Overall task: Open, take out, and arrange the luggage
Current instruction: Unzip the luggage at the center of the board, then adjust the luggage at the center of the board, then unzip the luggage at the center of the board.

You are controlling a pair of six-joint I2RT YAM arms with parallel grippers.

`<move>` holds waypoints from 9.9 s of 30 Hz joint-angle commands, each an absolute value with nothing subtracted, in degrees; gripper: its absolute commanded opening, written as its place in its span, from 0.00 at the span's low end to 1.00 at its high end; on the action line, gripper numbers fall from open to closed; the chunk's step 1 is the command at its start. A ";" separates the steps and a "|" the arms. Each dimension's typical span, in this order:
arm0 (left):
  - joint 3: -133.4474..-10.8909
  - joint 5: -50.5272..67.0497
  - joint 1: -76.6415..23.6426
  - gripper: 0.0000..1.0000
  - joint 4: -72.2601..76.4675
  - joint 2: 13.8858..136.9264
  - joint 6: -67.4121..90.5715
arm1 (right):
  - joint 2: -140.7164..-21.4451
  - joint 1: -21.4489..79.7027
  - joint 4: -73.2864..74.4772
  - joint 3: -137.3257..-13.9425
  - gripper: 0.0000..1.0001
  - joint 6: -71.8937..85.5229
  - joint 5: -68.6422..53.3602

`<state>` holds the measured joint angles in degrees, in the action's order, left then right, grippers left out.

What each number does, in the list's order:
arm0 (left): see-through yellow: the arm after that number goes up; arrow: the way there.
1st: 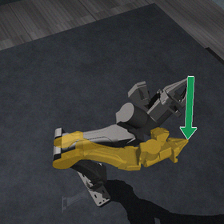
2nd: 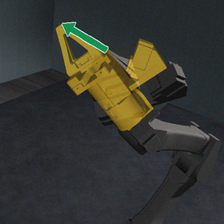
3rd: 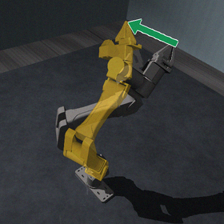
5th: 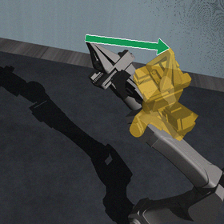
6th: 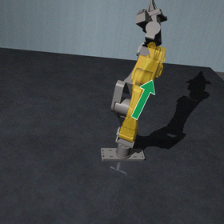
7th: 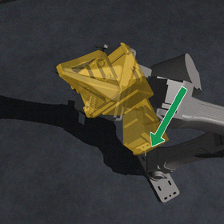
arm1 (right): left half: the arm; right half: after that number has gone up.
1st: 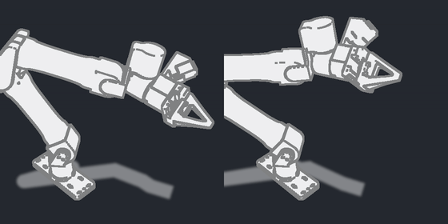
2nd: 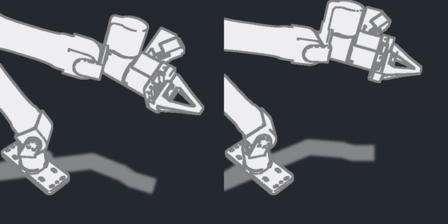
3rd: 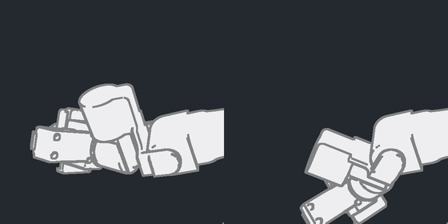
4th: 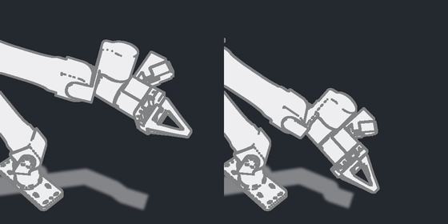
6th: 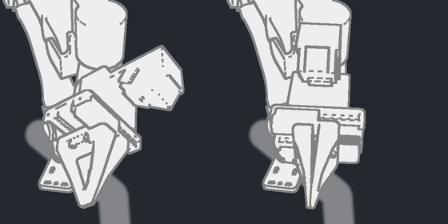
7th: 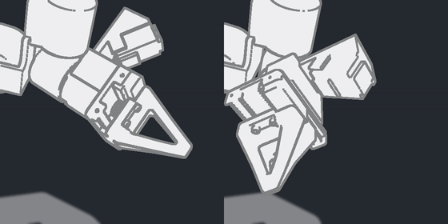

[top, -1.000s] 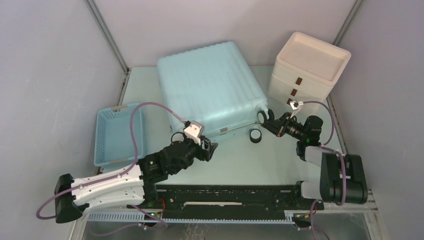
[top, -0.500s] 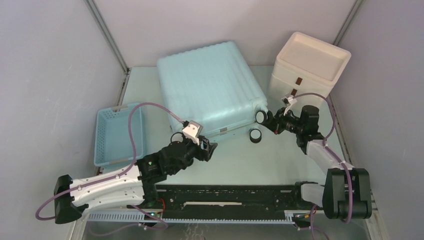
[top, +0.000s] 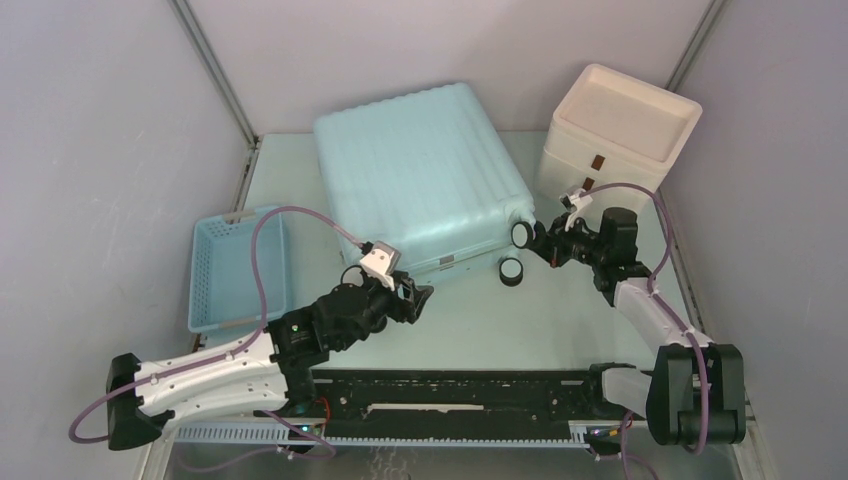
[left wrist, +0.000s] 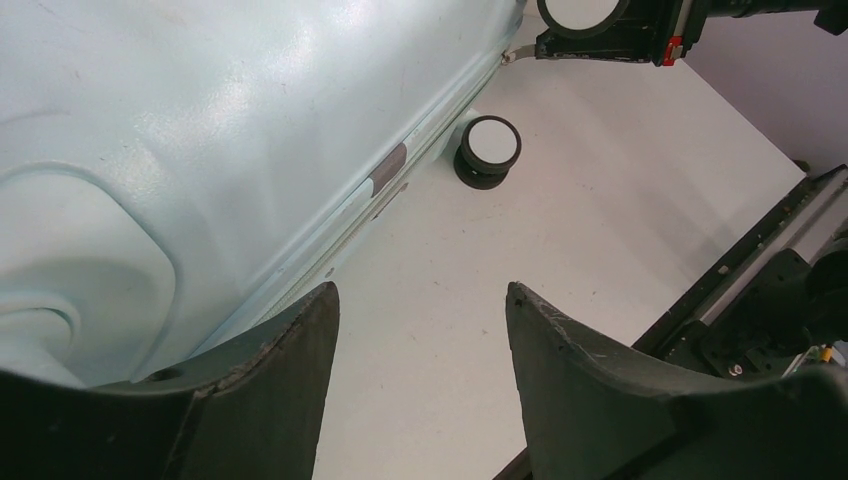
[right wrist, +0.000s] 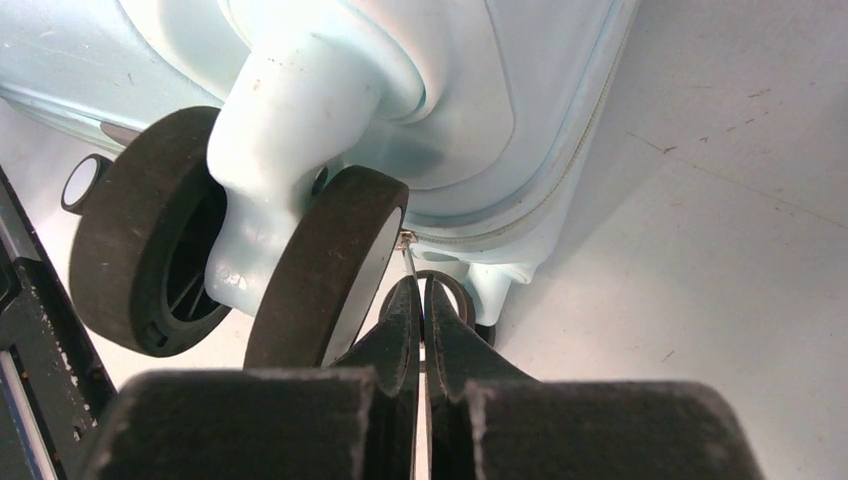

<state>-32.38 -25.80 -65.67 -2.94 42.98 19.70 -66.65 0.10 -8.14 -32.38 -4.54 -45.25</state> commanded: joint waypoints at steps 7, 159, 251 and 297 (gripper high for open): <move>-31.38 -31.81 -65.13 0.67 -2.33 40.87 18.72 | -66.96 -5.23 -6.86 -34.62 0.00 -6.35 -40.13; -63.59 24.83 -5.63 0.69 -2.13 81.43 35.29 | -78.54 18.87 1.47 -56.60 0.78 18.37 -63.46; -29.36 -5.39 -40.82 1.00 -4.74 20.43 23.75 | -67.40 13.71 30.84 -47.47 1.00 -45.10 -65.05; -30.68 -13.63 -47.67 0.92 10.85 20.36 15.22 | -80.30 27.06 -40.17 -27.64 0.83 8.10 -50.61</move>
<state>-33.56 -14.31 -47.48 2.42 21.43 12.01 -81.87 26.11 -29.91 -29.56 5.28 -55.83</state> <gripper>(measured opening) 0.937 0.839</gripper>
